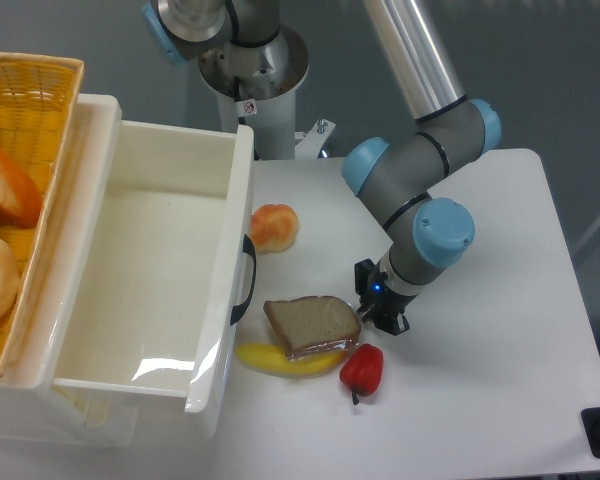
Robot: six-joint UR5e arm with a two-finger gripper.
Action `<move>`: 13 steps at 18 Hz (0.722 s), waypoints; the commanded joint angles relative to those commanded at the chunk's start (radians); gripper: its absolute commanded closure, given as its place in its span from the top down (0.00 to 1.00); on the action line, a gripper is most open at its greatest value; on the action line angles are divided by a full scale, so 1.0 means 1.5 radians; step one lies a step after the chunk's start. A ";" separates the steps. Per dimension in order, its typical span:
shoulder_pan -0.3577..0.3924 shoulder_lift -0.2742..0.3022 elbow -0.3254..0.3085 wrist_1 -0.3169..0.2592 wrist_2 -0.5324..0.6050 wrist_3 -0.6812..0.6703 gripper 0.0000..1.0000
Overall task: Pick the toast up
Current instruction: 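Lower the gripper onto the toast edge and close on the crust, then lift the gripped toast slice up off the banana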
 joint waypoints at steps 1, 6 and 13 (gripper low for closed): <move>0.003 0.009 0.005 -0.022 0.004 -0.004 0.00; 0.023 0.039 0.021 -0.070 0.004 -0.018 0.00; 0.052 0.091 0.070 -0.166 -0.002 -0.073 0.00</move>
